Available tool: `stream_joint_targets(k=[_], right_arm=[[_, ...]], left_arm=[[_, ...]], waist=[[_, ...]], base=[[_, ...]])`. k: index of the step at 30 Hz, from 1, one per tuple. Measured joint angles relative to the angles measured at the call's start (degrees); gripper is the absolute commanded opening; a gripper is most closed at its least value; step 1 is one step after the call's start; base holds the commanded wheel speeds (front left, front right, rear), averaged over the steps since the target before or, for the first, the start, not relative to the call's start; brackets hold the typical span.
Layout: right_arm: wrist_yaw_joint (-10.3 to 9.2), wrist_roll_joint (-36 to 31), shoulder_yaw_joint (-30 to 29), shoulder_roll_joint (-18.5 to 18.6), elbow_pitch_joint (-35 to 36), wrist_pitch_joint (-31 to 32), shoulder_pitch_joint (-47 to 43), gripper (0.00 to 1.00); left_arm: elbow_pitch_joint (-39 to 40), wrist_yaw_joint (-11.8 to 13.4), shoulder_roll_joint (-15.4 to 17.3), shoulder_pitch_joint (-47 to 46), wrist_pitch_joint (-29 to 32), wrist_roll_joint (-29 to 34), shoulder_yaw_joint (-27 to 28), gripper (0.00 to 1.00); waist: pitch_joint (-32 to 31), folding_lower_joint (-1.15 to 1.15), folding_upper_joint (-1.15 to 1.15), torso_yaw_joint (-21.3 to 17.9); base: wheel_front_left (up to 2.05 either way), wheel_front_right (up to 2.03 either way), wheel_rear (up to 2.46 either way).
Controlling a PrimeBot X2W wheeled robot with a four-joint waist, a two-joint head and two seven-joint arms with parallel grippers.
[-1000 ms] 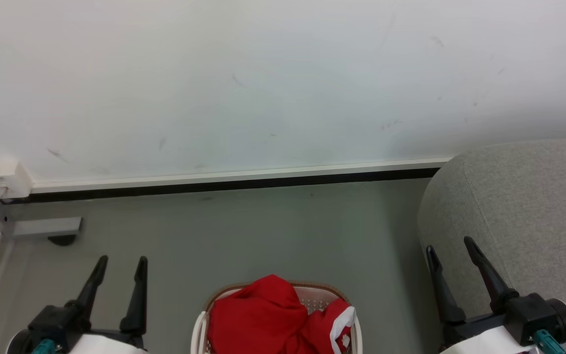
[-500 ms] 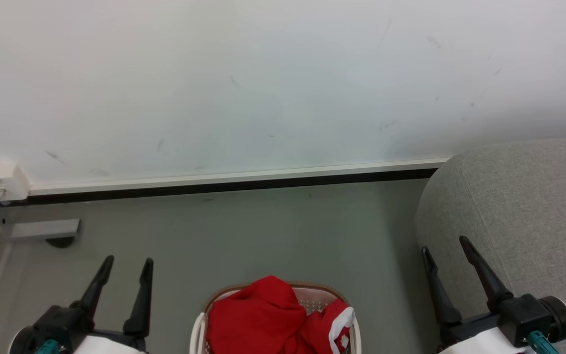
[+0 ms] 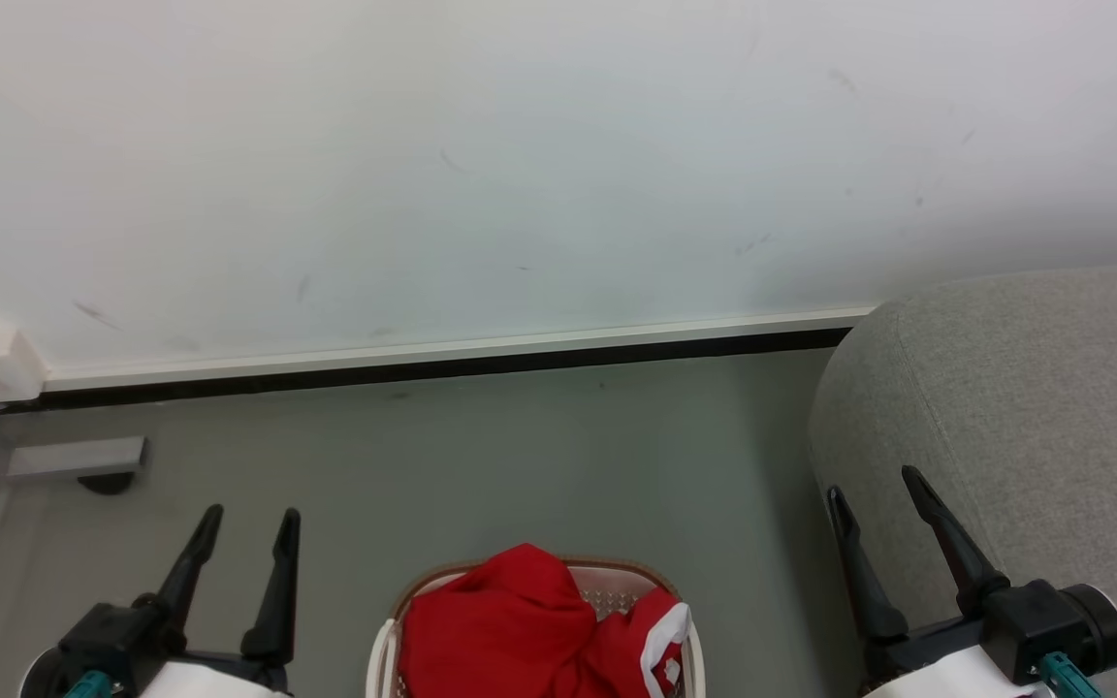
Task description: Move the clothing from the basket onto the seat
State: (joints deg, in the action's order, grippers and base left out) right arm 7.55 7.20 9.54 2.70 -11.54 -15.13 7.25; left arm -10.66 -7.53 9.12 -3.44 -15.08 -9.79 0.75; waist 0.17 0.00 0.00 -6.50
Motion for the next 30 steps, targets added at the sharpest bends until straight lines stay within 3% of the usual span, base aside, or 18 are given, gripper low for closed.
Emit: stream_joint_targets(k=[13,30], right_arm=[[0.00,3.33,-0.75,0.04,2.38,-0.01,-0.07,1.00],[0.00,8.93,-2.22,0.07,9.95,-0.01,-1.42,1.00]], left_arm=[[-0.75,0.00,1.96,-0.76,-0.04,-2.59,-0.90,1.00],[-9.23,0.00,13.12,-6.42,-0.05,-9.44,-10.95,1.00]], waist=[[2.81,0.00,0.00,-3.50],[14.78,0.01,0.00,-10.71]], base=[[0.00,0.00,0.00],[0.00,0.00,0.00]])
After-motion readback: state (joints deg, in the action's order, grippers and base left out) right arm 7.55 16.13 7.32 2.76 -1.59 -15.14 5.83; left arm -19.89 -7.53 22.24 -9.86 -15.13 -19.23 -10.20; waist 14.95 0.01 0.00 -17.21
